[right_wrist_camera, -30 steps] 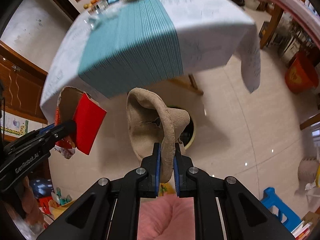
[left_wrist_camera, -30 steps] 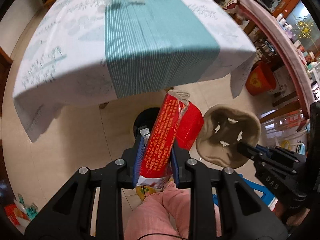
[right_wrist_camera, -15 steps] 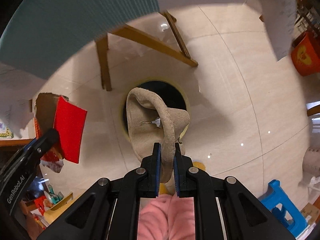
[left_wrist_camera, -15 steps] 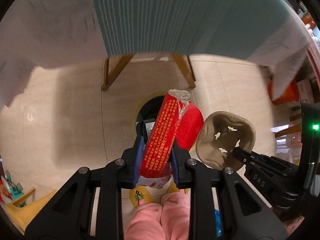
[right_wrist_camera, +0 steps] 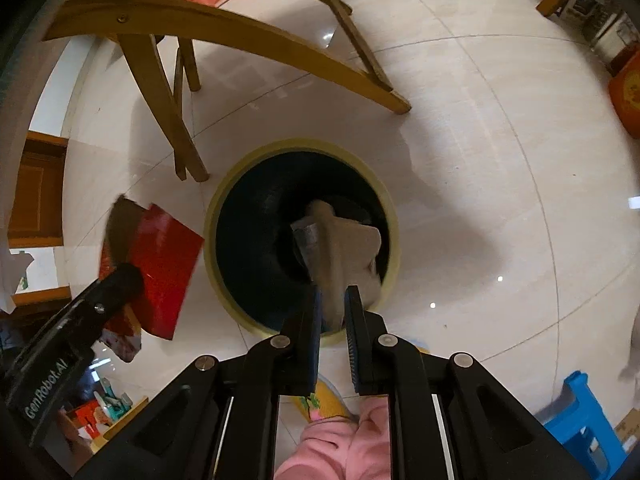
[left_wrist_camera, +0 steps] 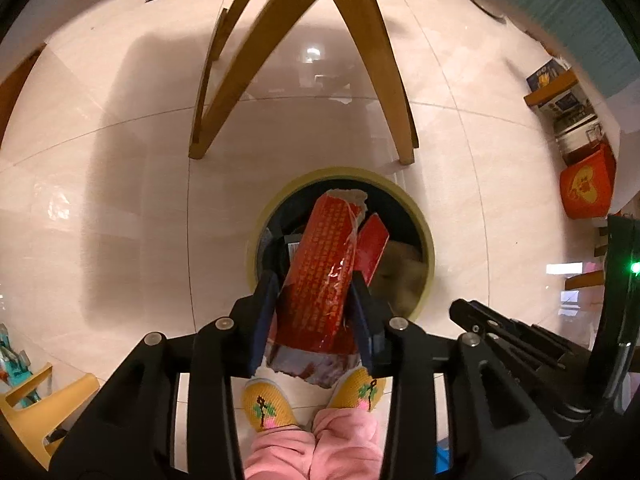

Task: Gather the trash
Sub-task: 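Open both tools to drop the bag and cup holder into the bin, then move both tools back over the table toward the checkered paper cup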

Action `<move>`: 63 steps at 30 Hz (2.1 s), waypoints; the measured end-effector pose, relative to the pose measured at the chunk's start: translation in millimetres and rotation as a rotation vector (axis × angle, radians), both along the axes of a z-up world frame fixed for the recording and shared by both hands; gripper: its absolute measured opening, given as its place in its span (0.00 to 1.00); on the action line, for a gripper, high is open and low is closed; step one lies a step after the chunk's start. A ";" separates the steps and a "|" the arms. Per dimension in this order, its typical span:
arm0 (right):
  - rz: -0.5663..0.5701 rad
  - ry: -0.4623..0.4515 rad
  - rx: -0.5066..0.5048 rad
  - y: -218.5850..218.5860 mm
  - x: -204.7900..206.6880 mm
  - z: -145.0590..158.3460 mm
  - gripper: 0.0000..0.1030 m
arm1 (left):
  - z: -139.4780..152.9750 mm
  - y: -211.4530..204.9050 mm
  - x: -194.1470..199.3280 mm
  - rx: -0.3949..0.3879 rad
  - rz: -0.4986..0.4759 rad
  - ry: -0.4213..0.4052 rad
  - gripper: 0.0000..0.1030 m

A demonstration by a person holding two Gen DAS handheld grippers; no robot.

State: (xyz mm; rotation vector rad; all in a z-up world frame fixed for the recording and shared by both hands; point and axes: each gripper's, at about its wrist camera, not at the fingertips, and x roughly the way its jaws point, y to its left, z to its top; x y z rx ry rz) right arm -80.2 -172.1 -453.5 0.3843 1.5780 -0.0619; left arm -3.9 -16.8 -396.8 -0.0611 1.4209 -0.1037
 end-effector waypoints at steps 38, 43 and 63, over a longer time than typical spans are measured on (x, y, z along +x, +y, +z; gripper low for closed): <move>0.092 -0.174 0.044 13.0 -13.0 185.0 0.29 | 177.1 38.8 -25.3 0.029 0.089 -0.117 0.52; 0.123 -0.202 0.065 23.5 -12.8 236.5 0.29 | 223.0 50.0 -29.5 0.013 0.128 -0.141 0.52; 0.165 -0.471 0.014 3.0 8.9 447.9 0.31 | 447.5 58.2 3.6 -0.099 0.099 -0.380 0.52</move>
